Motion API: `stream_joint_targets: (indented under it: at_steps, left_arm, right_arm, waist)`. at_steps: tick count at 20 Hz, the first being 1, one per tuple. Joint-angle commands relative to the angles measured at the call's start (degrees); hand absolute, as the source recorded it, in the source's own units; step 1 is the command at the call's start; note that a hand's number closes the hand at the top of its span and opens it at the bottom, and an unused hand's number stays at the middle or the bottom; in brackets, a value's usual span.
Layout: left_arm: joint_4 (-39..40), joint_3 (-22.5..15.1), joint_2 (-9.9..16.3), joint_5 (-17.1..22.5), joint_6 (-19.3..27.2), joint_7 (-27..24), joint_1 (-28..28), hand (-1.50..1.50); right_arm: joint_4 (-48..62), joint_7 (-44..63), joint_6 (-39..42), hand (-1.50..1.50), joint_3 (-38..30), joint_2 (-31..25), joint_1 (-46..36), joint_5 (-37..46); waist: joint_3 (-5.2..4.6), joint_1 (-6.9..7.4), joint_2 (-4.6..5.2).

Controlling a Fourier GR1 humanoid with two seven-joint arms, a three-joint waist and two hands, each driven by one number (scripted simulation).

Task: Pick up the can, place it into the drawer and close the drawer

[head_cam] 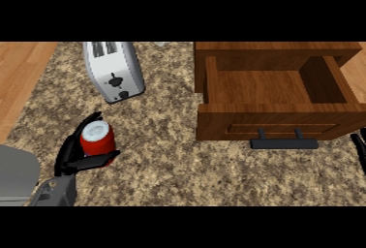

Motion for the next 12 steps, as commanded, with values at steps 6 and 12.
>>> stream_joint_targets:
  at_steps: [6,12]
  left_arm:
    - [-4.01,-0.87,-1.66,3.84,-3.14,4.74,-1.24,1.5]
    - [-11.1,-2.86,-2.13,4.97,-4.54,7.26,0.4,1.5]
  right_arm:
    - [-4.35,1.53,-0.6,-1.5,1.59,1.04,2.28,0.14]
    - [-1.17,3.22,-1.2,-1.5,0.88,0.31,-1.71,0.09]
  waist:
    - [-0.09,-0.02,0.0]
    - [-0.08,0.17,0.01]
